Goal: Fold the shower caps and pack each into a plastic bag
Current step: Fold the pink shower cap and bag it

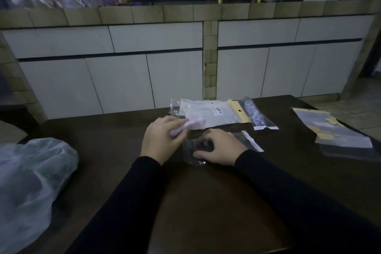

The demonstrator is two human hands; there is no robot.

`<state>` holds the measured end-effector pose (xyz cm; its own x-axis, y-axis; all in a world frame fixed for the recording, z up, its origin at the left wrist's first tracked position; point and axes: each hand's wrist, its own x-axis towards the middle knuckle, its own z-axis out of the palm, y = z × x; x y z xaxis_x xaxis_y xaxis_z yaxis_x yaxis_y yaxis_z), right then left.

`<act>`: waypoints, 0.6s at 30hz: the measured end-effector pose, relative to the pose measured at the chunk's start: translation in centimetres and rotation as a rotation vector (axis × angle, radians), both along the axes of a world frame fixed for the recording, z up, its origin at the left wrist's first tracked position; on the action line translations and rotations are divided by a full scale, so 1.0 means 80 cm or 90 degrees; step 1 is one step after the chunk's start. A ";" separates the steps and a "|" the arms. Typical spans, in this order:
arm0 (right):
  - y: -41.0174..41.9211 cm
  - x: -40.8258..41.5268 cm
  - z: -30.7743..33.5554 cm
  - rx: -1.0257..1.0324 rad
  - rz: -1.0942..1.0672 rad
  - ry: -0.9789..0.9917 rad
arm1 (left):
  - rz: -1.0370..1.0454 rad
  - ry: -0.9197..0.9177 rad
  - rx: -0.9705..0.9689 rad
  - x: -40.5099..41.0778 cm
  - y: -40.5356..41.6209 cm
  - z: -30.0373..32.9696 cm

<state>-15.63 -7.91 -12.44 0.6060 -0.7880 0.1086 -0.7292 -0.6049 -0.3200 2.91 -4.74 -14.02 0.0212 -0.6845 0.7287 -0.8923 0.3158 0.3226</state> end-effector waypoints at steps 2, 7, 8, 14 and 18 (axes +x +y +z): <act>-0.002 -0.001 -0.006 -0.007 -0.028 -0.019 | 0.020 -0.169 -0.061 0.005 -0.001 -0.001; -0.007 -0.014 -0.016 0.033 -0.035 -0.049 | -0.022 -0.345 -0.120 0.029 0.010 -0.010; -0.008 -0.016 -0.016 0.037 -0.033 -0.051 | -0.020 -0.342 -0.112 0.030 0.012 -0.011; -0.012 -0.012 -0.022 0.037 -0.049 -0.110 | -0.007 -0.318 -0.064 0.018 0.012 -0.008; -0.013 -0.013 -0.026 0.046 -0.070 -0.164 | -0.025 -0.316 -0.014 0.020 0.015 -0.006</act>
<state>-16.68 -8.97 -14.50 0.4768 -0.8585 0.1889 -0.6775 -0.4958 -0.5433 4.54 -3.54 -14.53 -0.3575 -0.6620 0.6588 -0.9238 0.3541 -0.1454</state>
